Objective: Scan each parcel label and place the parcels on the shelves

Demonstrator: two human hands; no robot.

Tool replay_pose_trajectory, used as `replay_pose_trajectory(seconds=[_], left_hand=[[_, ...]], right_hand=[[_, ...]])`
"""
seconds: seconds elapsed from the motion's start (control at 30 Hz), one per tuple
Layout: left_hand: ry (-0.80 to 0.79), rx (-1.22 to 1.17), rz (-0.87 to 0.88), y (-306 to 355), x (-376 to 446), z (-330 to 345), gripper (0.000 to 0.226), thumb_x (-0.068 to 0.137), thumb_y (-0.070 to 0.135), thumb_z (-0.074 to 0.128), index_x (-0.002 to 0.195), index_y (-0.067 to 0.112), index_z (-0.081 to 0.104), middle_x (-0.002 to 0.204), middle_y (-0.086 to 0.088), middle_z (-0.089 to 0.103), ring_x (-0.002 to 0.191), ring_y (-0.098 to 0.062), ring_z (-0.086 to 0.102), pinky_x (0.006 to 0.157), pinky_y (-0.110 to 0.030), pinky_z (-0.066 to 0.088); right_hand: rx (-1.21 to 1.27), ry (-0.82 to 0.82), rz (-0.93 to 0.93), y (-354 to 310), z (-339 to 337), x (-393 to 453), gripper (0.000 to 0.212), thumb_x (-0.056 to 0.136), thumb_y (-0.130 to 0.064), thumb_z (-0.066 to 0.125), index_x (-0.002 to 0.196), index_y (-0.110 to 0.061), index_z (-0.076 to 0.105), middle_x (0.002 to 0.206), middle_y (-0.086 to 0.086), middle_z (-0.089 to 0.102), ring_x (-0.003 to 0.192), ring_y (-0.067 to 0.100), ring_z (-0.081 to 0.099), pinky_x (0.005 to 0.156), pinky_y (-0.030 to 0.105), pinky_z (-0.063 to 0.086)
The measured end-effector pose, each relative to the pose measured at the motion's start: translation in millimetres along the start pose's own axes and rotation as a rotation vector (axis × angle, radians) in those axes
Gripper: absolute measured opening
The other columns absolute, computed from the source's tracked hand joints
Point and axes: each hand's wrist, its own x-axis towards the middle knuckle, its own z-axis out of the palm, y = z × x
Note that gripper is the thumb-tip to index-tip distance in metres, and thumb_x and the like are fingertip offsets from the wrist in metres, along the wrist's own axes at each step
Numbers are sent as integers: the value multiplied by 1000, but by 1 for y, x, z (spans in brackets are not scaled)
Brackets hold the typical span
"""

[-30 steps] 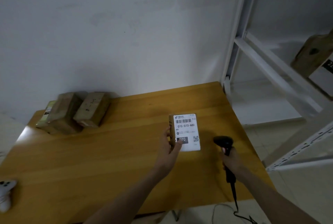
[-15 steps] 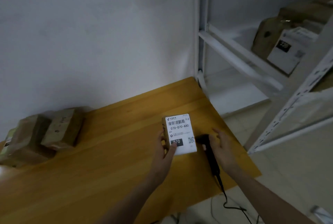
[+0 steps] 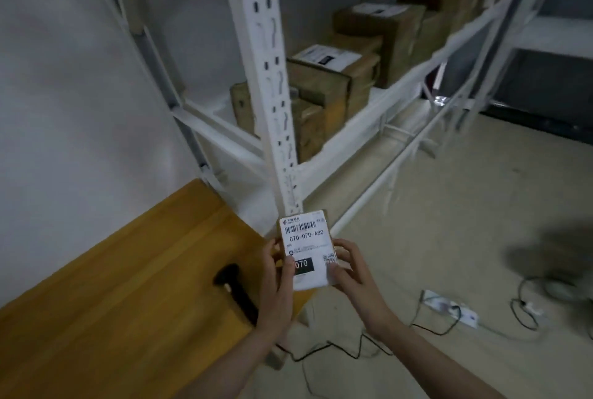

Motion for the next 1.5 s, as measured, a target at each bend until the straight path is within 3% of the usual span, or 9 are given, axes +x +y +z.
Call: replay_pose_trajectory(seconds=[0.1, 0.3, 0.47, 0.6, 0.7, 1.03, 1.23, 1.37, 1.5], left_hand=[[-4, 31, 15, 5, -19, 51, 37, 90, 57, 46, 123, 44, 37, 123, 13, 55, 106, -2, 59, 80, -21, 53], [-110, -20, 52, 39, -33, 137, 29, 99, 25, 44, 127, 27, 36, 112, 24, 56, 95, 10, 59, 75, -15, 52], [-266, 18, 68, 65, -51, 215, 33, 95, 40, 41, 127, 36, 35, 107, 32, 61, 94, 10, 61, 73, -19, 54], [-318, -30, 48, 87, -55, 275, 29, 99, 38, 41, 128, 33, 36, 100, 40, 61, 90, 9, 63, 75, -35, 55], [-329, -69, 69, 111, -42, 316, 23, 104, 26, 38, 121, 41, 39, 96, 35, 64, 84, 7, 64, 68, -27, 51], [-349, -144, 203, 195, 111, 443, 16, 102, 30, 44, 111, 43, 46, 112, 3, 65, 90, -11, 66, 60, -25, 54], [-374, -175, 312, 261, 218, 503, 21, 101, 28, 47, 116, 42, 47, 119, 8, 63, 99, -4, 65, 82, -34, 59], [-465, -145, 391, 307, 277, 541, 22, 101, 28, 47, 117, 43, 45, 113, 14, 62, 91, 4, 66, 78, -27, 58], [-544, -87, 424, 337, 326, 583, 23, 100, 31, 49, 114, 49, 46, 118, 17, 59, 108, -5, 59, 94, -37, 54]], right_hand=[[-4, 81, -5, -3, -43, -24, 33, 85, -30, 58, 117, -36, 54, 116, -3, 63, 105, 20, 64, 88, 38, 54], [-18, 180, -27, -32, -126, -53, 32, 91, -25, 61, 120, -35, 53, 111, -2, 62, 104, 26, 62, 90, 39, 54], [-50, 187, -34, -57, -217, -83, 34, 93, -24, 62, 121, -38, 50, 115, 4, 58, 97, 16, 63, 84, 27, 53], [-58, 236, -49, -83, -274, -97, 33, 92, -26, 62, 118, -43, 52, 118, 7, 58, 100, 21, 62, 91, 38, 52], [-52, 289, -86, -110, -306, -90, 34, 91, -29, 62, 121, -39, 51, 116, 8, 61, 102, 24, 62, 94, 44, 50], [-65, 332, -242, -213, -409, 41, 33, 94, -28, 59, 122, -42, 50, 108, 1, 71, 96, 18, 66, 89, 40, 53], [-60, 329, -338, -301, -464, 150, 29, 94, -26, 58, 120, -37, 52, 111, 4, 68, 94, 22, 68, 70, 28, 55], [-95, 331, -396, -353, -503, 206, 31, 93, -31, 57, 123, -35, 49, 112, 5, 65, 96, 26, 66, 77, 35, 58], [-98, 352, -401, -389, -544, 254, 39, 93, -36, 55, 130, -30, 45, 116, 7, 59, 97, 31, 65, 82, 43, 58]])
